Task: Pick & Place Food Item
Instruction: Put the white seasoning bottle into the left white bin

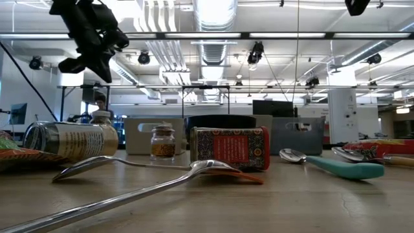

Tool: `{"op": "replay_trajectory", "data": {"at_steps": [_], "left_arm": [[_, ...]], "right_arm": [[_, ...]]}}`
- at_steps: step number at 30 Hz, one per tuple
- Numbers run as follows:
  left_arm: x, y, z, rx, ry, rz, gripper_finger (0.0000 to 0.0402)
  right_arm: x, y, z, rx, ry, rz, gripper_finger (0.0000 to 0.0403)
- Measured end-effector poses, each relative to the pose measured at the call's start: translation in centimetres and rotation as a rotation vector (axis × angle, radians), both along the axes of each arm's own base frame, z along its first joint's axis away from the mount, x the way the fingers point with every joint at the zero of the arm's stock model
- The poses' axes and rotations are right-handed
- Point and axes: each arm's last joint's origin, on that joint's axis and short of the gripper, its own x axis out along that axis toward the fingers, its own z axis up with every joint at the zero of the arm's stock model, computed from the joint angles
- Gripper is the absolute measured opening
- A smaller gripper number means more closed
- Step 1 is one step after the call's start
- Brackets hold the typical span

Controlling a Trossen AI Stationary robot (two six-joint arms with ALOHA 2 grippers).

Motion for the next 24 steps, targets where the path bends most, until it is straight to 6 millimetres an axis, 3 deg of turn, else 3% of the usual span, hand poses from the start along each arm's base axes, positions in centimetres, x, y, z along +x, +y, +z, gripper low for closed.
{"op": "replay_trajectory", "data": {"at_steps": [10, 16, 24], "left_arm": [[1.7, 1.4, 1.6, 0.023, 0.252, -0.028, 0.0], [2.6, 2.4, 0.2, 0.004, 0.3, -0.177, 0.0], [3.1, 3.2, -2.6, -0.109, 0.355, -0.146, 0.0015]], "right_arm": [[0.0, 0.0, 0.0, 0.0, 0.0, 0.0, 0.0196], [0.0, 0.0, 0.0, 0.004, 0.0, 0.0, 0.0196], [0.0, 0.0, 0.0, 0.004, 0.003, 0.001, 0.0196]]}}
